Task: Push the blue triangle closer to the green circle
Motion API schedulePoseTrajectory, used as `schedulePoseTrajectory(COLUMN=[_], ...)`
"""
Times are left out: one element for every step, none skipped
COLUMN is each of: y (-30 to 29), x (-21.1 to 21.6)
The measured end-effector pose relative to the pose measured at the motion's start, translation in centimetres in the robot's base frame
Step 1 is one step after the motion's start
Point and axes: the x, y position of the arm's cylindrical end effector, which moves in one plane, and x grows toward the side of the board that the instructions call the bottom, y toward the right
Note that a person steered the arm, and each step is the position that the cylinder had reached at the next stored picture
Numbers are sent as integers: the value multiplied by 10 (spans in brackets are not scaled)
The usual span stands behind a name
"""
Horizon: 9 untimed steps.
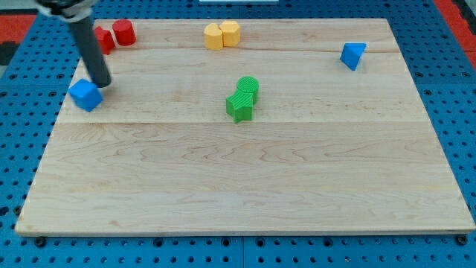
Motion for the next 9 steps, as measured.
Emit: schedulePoseTrajectory(y=[91,190,286,385,444,512,493,424,409], x=[-7,-56,-83,-103,-102,-80,-51,-57,-97])
